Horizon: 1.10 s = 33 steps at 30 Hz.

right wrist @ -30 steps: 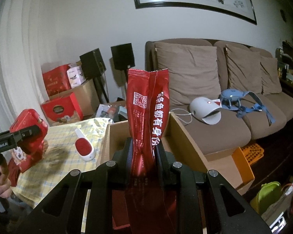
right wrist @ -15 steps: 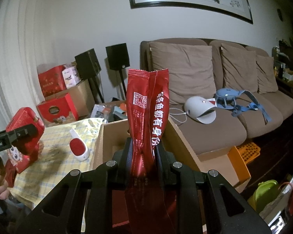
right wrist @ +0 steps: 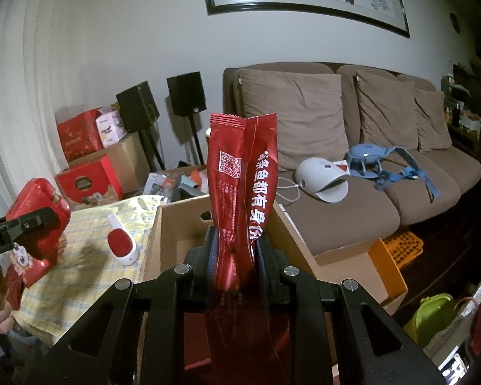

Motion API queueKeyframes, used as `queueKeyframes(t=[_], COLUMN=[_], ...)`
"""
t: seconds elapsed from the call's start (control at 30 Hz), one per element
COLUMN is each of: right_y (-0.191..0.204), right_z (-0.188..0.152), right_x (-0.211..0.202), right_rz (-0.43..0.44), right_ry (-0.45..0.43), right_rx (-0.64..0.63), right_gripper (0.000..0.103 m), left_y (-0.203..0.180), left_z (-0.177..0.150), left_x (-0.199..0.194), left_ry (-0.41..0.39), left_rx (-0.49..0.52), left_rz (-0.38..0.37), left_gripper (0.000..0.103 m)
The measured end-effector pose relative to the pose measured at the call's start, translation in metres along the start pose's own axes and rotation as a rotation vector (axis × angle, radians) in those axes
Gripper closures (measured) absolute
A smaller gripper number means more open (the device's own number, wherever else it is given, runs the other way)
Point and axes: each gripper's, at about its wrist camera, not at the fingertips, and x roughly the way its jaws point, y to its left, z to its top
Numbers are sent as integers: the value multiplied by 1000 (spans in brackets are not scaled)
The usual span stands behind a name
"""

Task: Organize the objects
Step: 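Swing the CHALI box toward the cardboard box with the left tool while the right tool follows, then hold the CHALI box over the cardboard box with the left tool while the right tool holds the sachet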

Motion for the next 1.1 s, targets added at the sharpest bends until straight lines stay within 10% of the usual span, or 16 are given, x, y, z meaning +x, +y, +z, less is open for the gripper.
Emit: queueKeyframes(t=[1.1], right_y=[-35], right_z=[0], right_x=[-10], right_rz=[-64], right_ry=[-4], right_rx=[59], right_gripper=[81], left_y=[-32], left_z=[11], left_x=[2], left_ry=[-30], left_rx=[13], left_rz=[-68], left_gripper=[22])
